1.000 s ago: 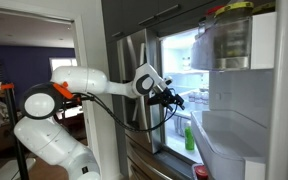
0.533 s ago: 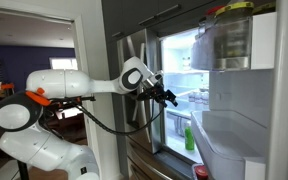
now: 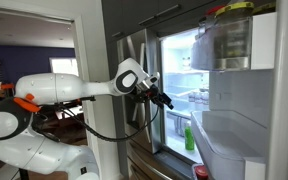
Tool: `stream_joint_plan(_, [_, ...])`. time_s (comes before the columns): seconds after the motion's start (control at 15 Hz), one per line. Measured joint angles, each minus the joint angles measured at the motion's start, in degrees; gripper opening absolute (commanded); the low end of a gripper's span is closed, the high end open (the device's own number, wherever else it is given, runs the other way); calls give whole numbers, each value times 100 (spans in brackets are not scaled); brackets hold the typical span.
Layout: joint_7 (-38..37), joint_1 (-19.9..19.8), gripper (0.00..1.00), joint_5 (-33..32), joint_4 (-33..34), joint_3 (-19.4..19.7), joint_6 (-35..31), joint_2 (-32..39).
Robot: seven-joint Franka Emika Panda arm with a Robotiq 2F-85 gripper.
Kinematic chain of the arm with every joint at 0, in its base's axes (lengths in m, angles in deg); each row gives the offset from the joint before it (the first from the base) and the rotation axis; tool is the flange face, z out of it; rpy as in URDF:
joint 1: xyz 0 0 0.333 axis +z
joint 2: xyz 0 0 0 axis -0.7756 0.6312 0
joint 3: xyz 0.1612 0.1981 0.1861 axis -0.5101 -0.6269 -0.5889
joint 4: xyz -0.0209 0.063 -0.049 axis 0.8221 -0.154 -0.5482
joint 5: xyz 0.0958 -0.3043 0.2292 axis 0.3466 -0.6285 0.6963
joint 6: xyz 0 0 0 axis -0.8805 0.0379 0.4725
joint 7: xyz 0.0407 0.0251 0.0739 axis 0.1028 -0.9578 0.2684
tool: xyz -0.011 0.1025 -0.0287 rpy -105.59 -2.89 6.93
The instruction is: Remove the green bottle from the middle fridge door shelf and put it in front of the crisper drawer on the bottom shelf
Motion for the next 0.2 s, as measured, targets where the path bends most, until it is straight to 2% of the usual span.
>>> stream_joint_plan(0.2, [-3, -2, 100, 3, 3, -9, -1, -12])
